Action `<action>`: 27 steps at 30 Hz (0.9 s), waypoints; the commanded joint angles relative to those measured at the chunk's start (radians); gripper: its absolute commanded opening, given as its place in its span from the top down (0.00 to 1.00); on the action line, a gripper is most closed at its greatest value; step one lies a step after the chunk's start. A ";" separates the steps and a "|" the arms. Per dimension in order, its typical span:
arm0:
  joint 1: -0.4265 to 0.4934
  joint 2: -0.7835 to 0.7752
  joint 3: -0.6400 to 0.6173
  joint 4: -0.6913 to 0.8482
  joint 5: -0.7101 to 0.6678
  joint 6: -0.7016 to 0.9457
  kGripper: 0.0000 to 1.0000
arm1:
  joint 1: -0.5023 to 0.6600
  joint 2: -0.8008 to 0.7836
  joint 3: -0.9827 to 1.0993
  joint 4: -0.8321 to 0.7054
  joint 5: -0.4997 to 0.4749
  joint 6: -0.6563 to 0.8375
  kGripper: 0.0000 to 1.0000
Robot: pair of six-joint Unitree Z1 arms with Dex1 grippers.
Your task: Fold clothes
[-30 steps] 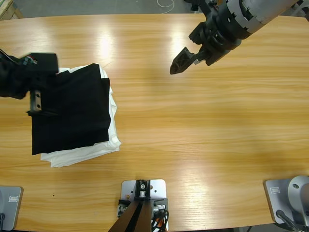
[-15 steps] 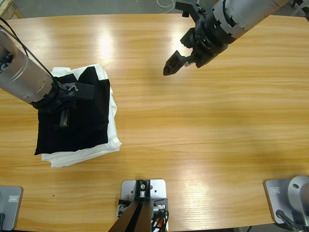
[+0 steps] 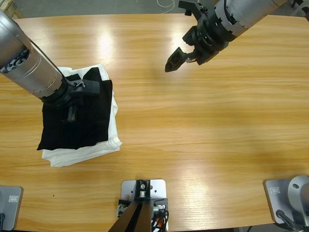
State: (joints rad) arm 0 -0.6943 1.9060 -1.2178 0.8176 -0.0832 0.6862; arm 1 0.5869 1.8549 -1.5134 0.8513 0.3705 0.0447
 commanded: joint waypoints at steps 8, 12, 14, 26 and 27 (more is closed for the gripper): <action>0.439 0.362 -0.263 0.168 0.083 -0.423 0.01 | -0.040 0.021 0.037 0.000 0.013 0.007 0.00; 0.528 0.430 -0.459 0.227 0.084 -0.536 0.01 | -0.046 0.046 0.028 -0.006 0.015 0.007 0.00; 0.553 0.468 -0.566 0.250 0.085 -0.575 0.01 | -0.053 0.068 0.017 -0.008 0.020 0.004 0.00; 0.631 0.817 -1.379 0.497 0.077 -0.692 0.01 | -0.094 0.160 -0.054 0.003 0.050 -0.009 0.00; 0.636 0.832 -1.418 0.501 0.077 -0.692 0.01 | -0.094 0.167 -0.054 0.003 0.050 -0.009 0.00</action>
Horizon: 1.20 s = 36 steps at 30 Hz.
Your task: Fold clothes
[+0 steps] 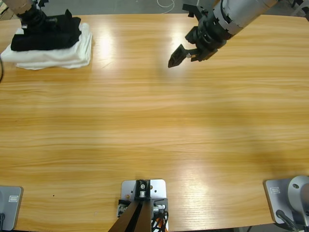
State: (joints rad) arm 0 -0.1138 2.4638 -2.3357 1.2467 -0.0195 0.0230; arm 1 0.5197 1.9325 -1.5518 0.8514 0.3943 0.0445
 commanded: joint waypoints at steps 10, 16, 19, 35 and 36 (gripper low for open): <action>0.023 0.268 -0.430 0.223 0.015 -0.052 0.00 | -0.027 0.120 -0.076 0.032 0.040 -0.011 0.00; 0.010 0.250 -0.643 0.221 -0.040 -0.046 0.00 | -0.009 0.059 0.018 0.042 0.050 -0.051 0.00; 0.004 0.173 -0.691 0.223 -0.038 -0.043 0.00 | -0.028 -0.023 0.046 0.080 -0.032 -0.049 0.00; 0.001 -0.845 0.384 0.085 -0.053 -0.044 0.00 | -0.144 -0.564 0.266 0.248 -0.234 0.060 0.00; 0.006 -0.922 0.508 0.037 -0.065 -0.044 0.00 | -0.144 -0.582 0.284 0.246 -0.250 0.063 0.00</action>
State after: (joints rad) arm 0 -0.1177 1.9934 -2.4842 1.5007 -0.0441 -0.0181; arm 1 0.3848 1.5310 -1.4115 1.0905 0.1834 0.0444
